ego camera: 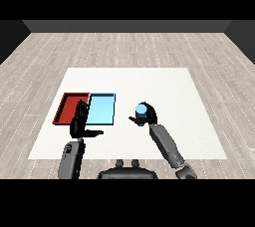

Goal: Pick the blue can and put it in the blue box

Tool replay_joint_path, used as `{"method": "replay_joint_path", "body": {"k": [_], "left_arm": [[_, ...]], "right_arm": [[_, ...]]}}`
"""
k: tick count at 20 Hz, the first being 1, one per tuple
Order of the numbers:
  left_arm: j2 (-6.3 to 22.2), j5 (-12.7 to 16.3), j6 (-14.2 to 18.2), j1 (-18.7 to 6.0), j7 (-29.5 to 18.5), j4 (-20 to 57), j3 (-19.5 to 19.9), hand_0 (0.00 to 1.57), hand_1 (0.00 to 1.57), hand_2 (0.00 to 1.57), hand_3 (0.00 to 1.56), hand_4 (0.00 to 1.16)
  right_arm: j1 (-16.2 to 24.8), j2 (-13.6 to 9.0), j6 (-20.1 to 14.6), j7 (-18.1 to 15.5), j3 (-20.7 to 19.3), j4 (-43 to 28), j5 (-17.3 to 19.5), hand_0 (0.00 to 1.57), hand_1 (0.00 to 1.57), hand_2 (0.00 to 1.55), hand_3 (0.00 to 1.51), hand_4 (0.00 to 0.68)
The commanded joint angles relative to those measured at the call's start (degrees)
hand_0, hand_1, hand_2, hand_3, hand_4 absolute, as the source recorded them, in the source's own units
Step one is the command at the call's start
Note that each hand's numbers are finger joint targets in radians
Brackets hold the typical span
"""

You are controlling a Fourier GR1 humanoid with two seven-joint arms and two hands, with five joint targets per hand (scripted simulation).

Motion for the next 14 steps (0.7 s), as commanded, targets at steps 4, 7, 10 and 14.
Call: {"method": "replay_joint_path", "body": {"k": [4,7,10,14], "left_arm": [[-1.3,-2.2,-0.2,-2.6,-4.0,9.8,-2.2,0.00,0.00,0.00,0.00,0.00],[-1.3,-0.9,4.2,-2.3,-0.1,6.3,-9.6,0.00,0.00,0.00,0.00,0.00],[-1.3,0.8,3.9,-7.0,0.6,12.0,-10.0,0.00,0.00,0.00,0.00,0.00],[-1.3,-0.8,4.1,-7.8,5.6,9.3,-9.0,0.00,0.00,0.00,0.00,0.00]], "right_arm": [[-2.6,0.1,-0.1,1.6,-1.6,-4.7,3.1,1.50,1.50,1.46,1.41,0.648],[-1.0,-1.7,3.3,0.0,-0.1,-9.6,3.4,1.46,1.46,1.43,1.41,0.660],[-3.0,-0.5,2.9,-1.8,-2.0,-7.3,4.3,1.44,1.44,1.44,1.42,0.665],[-1.8,1.4,2.4,3.2,-1.5,-13.5,6.2,1.43,1.43,1.45,1.42,0.659]]}}
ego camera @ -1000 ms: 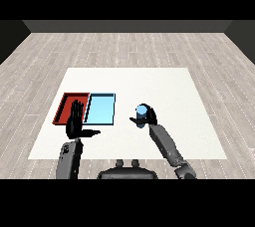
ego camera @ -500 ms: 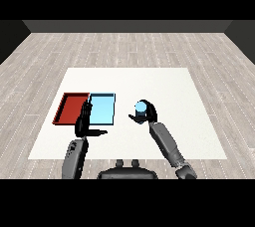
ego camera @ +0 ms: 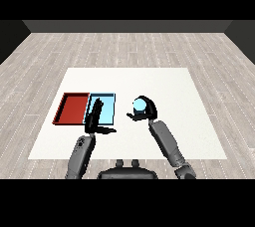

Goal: Pick the blue can and put it in the blue box

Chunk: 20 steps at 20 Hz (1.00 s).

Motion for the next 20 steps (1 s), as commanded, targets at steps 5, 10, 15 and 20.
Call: {"method": "replay_joint_path", "body": {"k": [5,10,15,20], "left_arm": [[-0.1,0.0,1.8,-0.6,2.9,0.2,-3.4,0.00,0.00,0.00,0.00,0.00],[-0.1,1.1,3.7,-6.9,1.7,4.8,-3.5,0.00,0.00,0.00,0.00,0.00],[-0.1,4.6,10.4,-10.6,-3.2,13.7,-11.0,0.00,0.00,0.00,0.00,0.00],[-0.1,6.3,13.7,-13.8,1.3,13.4,-13.5,0.00,0.00,0.00,0.00,0.00]], "right_arm": [[-3.5,1.1,-0.8,5.3,-1.3,-3.5,1.1,1.43,1.43,1.45,1.42,0.659],[-1.0,1.1,2.0,3.5,-2.2,-4.1,3.0,1.43,1.43,1.43,1.41,0.661],[-4.7,1.1,-1.8,-1.4,1.6,2.1,-0.8,1.42,1.42,1.44,1.41,0.661],[-3.4,1.1,1.2,0.9,0.0,-1.5,0.5,1.41,1.41,1.45,1.42,0.663]]}}
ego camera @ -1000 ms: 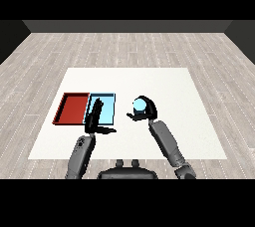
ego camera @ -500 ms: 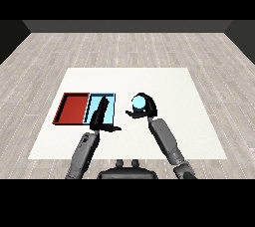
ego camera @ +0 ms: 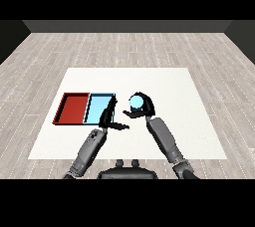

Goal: Pick the blue can and put it in the blue box

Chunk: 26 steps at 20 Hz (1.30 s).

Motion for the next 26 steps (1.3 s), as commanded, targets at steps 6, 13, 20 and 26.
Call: {"method": "replay_joint_path", "body": {"k": [6,13,20,26], "left_arm": [[0.0,4.0,3.1,-4.6,-3.2,9.7,-3.1,0.00,0.00,0.00,0.00,0.00],[0.0,7.1,3.8,-5.6,-5.6,13.3,-5.9,0.00,0.00,0.00,0.00,0.00],[0.0,7.9,2.4,-7.9,-4.5,14.3,-6.4,0.00,0.00,0.00,0.00,0.00],[0.0,5.4,3.7,-5.8,-1.2,9.6,-7.0,0.00,0.00,0.00,0.00,0.00]], "right_arm": [[-1.8,0.1,-1.5,-0.8,3.4,1.3,-0.8,1.40,1.40,1.44,1.40,0.674],[0.9,0.1,-3.8,0.8,8.0,-4.4,-3.2,1.40,1.40,1.46,1.42,0.681],[-1.2,0.1,-3.0,-2.2,7.3,-0.5,-1.1,1.39,1.39,1.43,1.39,0.651],[0.5,0.1,-2.9,3.0,9.9,-5.2,-1.8,1.43,1.43,1.43,1.39,0.620]]}}
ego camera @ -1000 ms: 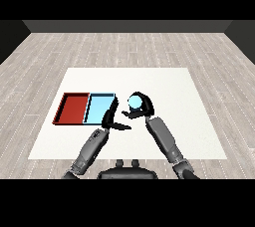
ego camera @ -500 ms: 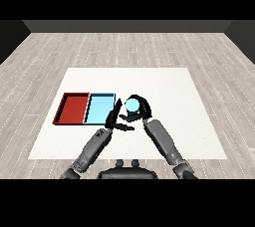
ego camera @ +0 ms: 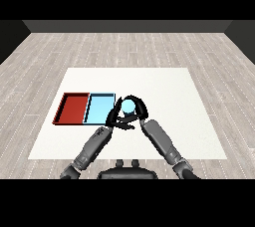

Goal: Pick the blue can and put it in the blue box

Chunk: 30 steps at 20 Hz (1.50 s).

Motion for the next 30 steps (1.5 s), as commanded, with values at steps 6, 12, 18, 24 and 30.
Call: {"method": "replay_joint_path", "body": {"k": [6,12,18,24,30], "left_arm": [[-0.3,2.5,-2.4,-2.0,-5.7,4.1,-0.8,0.00,0.00,0.00,0.00,0.00],[-0.3,-7.6,11.7,-7.2,3.0,5.2,-4.0,0.41,0.41,0.56,0.29,0.57],[2.5,-15.3,15.0,-10.9,8.1,6.6,-8.3,0.21,0.21,0.30,0.00,0.30],[-0.2,-6.9,14.6,-5.3,-0.8,4.4,-0.8,1.01,1.01,1.04,0.90,0.70],[-0.2,-1.1,20.9,-3.6,-3.9,3.8,-10.9,0.58,0.58,0.71,0.50,0.66]], "right_arm": [[-4.2,0.0,-2.6,1.5,4.6,1.8,-0.5,1.39,1.39,1.44,1.39,0.620],[-4.5,0.0,-3.3,0.4,6.2,2.2,-2.6,1.42,1.42,1.44,1.39,0.604],[-5.3,-0.1,-6.3,1.1,11.2,0.2,-3.4,1.45,1.45,1.46,1.40,0.599],[-3.4,-0.1,-3.7,-3.2,11.1,3.1,-5.2,1.44,1.44,1.45,1.40,0.611],[-5.2,-0.1,-9.2,-5.4,15.8,4.5,-9.2,1.44,1.44,1.45,1.39,0.591]]}}
